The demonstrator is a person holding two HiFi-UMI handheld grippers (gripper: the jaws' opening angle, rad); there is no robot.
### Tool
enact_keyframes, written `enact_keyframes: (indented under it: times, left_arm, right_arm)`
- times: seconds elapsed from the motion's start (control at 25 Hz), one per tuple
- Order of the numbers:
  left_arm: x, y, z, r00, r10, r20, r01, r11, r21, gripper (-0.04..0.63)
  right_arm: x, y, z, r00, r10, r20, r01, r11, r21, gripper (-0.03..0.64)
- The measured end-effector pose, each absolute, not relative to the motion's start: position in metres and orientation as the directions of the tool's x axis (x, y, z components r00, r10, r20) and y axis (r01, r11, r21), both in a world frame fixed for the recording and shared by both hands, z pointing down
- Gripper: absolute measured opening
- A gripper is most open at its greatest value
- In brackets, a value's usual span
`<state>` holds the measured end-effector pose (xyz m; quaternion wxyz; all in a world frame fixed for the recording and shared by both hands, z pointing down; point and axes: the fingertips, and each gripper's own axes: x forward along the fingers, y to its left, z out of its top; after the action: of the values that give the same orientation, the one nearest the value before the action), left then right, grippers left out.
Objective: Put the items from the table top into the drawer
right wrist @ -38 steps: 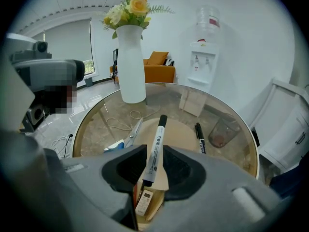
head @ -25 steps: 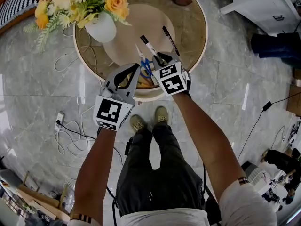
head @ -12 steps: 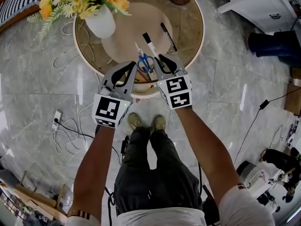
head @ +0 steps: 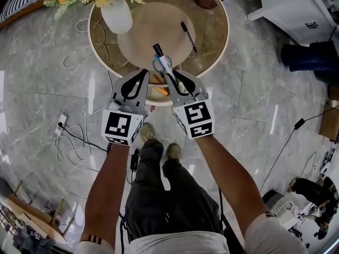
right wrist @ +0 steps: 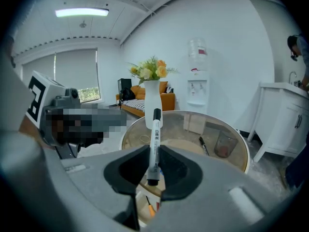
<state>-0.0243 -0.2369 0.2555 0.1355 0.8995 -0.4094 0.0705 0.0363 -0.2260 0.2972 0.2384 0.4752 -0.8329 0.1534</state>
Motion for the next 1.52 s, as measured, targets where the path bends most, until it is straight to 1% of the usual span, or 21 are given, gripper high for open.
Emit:
enact_keyframes:
  times: [0.4, 0.64, 0.84, 1.12, 1.32, 1.52]
  left_arm:
    - [-0.017, -0.157, 0.238, 0.548, -0.809, 0.213, -0.836, -0.526, 0.153, 0.0]
    - [-0.021, -0.12, 0.235, 0.492, -0.842, 0.222, -0.87, -0.471, 0.145, 0.0]
    - [-0.03, -0.103, 0.239, 0.479, -0.846, 0.233, -0.878, -0.456, 0.147, 0.0]
    - [-0.033, -0.1, 0.268, 0.516, -0.828, 0.22, -0.856, -0.498, 0.136, 0.0]
    - [-0.04, -0.102, 0.312, 0.536, -0.818, 0.21, -0.844, -0.518, 0.136, 0.0]
    - [-0.042, -0.109, 0.366, 0.556, -0.81, 0.186, -0.831, -0.54, 0.134, 0.0]
  right_arm:
    - [0.047, -0.148, 0.272, -0.548, -0.681, 0.486, -0.784, 0.621, -0.014, 0.063]
    - [0.05, -0.109, 0.279, -0.589, -0.639, 0.495, -0.744, 0.668, -0.022, 0.063]
    - [0.042, -0.086, 0.298, -0.597, -0.604, 0.527, -0.718, 0.695, -0.017, 0.063]
    - [0.034, -0.067, 0.356, -0.568, -0.545, 0.617, -0.697, 0.717, -0.007, 0.063]
    - [0.039, -0.074, 0.418, -0.515, -0.52, 0.682, -0.724, 0.69, -0.02, 0.063]
    - [0.036, -0.093, 0.479, -0.491, -0.515, 0.703, -0.729, 0.685, -0.008, 0.063]
